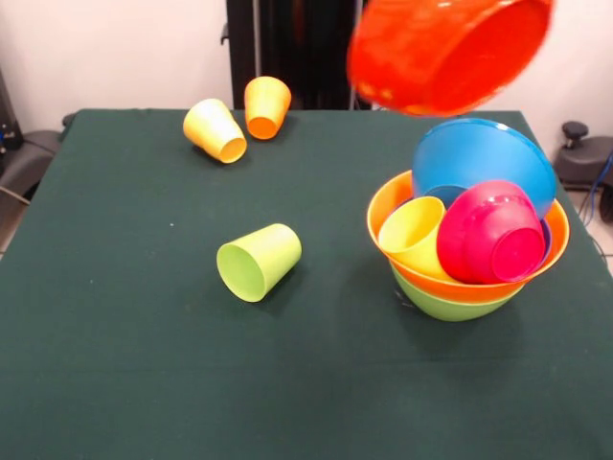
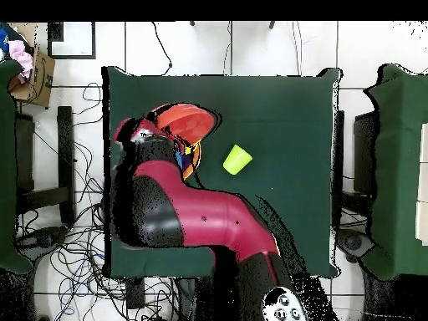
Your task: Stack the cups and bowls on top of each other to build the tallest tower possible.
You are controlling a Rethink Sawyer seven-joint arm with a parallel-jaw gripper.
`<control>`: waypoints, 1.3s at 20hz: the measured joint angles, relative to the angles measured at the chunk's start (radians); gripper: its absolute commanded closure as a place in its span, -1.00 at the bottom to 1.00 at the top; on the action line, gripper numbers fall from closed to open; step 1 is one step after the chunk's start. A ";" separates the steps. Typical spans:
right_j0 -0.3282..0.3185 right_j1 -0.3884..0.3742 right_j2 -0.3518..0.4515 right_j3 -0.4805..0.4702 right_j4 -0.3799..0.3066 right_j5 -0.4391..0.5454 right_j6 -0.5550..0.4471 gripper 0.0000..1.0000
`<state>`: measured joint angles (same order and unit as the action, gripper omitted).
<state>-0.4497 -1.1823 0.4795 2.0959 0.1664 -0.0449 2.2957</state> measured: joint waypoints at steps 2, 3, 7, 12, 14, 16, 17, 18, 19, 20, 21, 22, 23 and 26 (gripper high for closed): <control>-0.036 0.000 0.020 0.020 -0.005 -0.041 0.019 1.00; -0.054 0.000 0.031 0.031 -0.008 -0.063 0.030 1.00; -0.095 0.000 0.064 0.066 -0.028 -0.146 0.077 1.00; -0.096 0.010 0.082 0.090 -0.048 -0.218 0.111 1.00; -0.087 0.018 0.083 0.097 -0.055 -0.248 0.121 1.00; -0.078 0.023 0.083 0.102 -0.062 -0.276 0.126 1.00; -0.074 0.026 0.083 0.104 -0.064 -0.288 0.128 1.00; -0.069 0.030 0.083 0.104 -0.068 -0.303 0.130 1.00; -0.065 0.034 0.083 0.105 -0.071 -0.318 0.133 1.00; -0.058 0.040 0.083 0.106 -0.074 -0.338 0.136 1.00; -0.055 0.042 0.083 0.106 -0.075 -0.348 0.138 1.00; -0.052 0.045 0.083 0.107 -0.077 -0.357 0.140 1.00; -0.043 0.052 0.084 0.109 -0.083 -0.390 0.147 1.00; -0.037 0.068 0.094 0.113 -0.104 -0.460 0.164 1.00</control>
<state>-0.4872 -1.1141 0.5734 2.2094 0.0625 -0.5050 2.4600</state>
